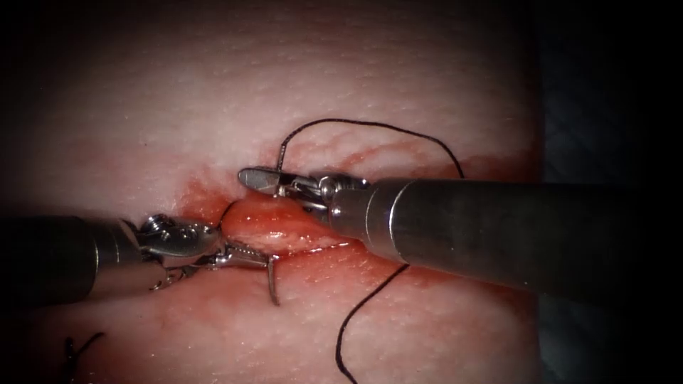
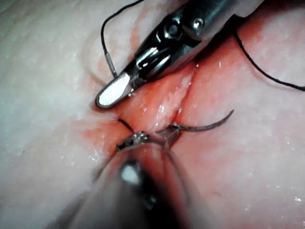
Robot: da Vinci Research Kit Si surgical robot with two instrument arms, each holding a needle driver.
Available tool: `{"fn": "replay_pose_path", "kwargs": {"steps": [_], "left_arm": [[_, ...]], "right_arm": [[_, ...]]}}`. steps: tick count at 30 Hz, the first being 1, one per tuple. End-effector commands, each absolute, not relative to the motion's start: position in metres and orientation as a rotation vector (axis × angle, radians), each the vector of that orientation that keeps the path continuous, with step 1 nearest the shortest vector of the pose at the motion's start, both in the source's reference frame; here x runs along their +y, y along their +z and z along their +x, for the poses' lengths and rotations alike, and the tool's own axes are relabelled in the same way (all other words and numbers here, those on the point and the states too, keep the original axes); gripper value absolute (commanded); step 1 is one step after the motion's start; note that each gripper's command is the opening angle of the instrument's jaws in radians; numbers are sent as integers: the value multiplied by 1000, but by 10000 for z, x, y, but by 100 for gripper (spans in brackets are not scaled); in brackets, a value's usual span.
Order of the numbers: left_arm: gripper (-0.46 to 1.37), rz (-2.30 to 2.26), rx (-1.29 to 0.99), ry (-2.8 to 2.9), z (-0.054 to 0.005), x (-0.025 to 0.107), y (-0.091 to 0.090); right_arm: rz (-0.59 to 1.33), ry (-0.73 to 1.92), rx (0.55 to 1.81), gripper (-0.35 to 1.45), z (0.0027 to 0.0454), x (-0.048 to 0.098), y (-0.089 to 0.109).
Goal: Wound Closure
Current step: Pierce the needle through the tissue above the wound with the right tool
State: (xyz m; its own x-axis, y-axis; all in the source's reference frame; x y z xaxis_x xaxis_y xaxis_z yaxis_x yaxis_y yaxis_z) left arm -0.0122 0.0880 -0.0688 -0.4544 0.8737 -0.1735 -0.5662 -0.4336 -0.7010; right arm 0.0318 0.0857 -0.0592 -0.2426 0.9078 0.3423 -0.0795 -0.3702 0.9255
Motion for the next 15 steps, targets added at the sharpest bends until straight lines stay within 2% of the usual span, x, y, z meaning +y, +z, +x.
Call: {"fn": "replay_pose_path", "kwargs": {"steps": [1, 15], "left_arm": [[-7, -660, -704, 1988, -121, 880, -688], [-7, -663, -701, 1994, -122, 879, -688]], "right_arm": [[1256, 1706, 1080, -35, 319, 857, -589], [1264, 1702, 1081, -35, 318, 853, -595]]}}
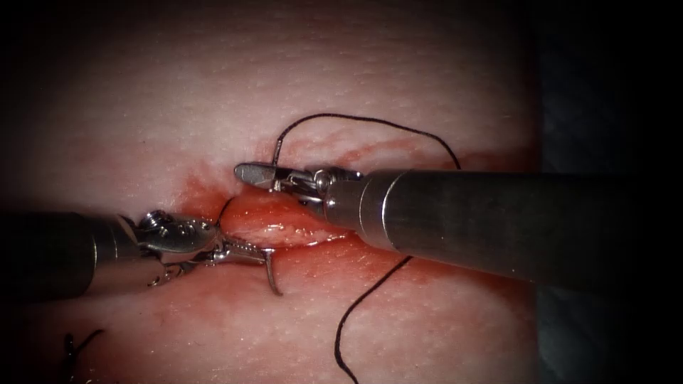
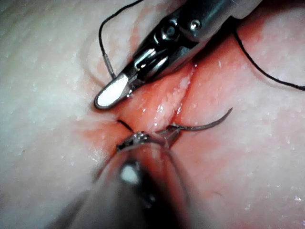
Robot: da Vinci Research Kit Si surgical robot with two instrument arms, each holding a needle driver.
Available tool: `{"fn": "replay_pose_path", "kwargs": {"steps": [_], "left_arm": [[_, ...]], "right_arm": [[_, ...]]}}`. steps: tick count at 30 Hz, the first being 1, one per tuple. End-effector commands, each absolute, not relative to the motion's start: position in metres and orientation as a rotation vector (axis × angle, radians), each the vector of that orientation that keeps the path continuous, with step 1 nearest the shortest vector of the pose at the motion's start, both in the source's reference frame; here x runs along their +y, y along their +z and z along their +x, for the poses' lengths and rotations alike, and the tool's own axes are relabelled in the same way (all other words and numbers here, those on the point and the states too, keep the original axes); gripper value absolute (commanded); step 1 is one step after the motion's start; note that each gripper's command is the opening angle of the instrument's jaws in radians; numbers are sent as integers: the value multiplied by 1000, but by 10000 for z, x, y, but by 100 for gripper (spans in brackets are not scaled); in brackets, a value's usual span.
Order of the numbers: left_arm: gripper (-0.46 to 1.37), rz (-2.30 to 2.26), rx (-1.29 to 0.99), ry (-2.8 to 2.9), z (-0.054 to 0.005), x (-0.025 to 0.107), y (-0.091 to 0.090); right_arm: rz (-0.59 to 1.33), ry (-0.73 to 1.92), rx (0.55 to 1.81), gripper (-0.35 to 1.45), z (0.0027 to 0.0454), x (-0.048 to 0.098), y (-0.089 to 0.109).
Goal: Wound Closure
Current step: Pierce the needle through the tissue above the wound with the right tool
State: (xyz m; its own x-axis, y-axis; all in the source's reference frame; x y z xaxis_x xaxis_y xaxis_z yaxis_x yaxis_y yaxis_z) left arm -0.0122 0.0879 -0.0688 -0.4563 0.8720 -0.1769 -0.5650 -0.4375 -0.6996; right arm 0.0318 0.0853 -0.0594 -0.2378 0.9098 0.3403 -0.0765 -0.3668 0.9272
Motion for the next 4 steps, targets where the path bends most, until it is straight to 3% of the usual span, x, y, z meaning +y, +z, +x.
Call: {"fn": "replay_pose_path", "kwargs": {"steps": [1, 4], "left_arm": [[-7, -663, -701, 1993, -122, 879, -688], [-7, -662, -701, 1993, -122, 879, -688]], "right_arm": [[1263, 1702, 1078, -35, 318, 853, -596], [1263, 1702, 1078, -35, 319, 853, -596]]}}
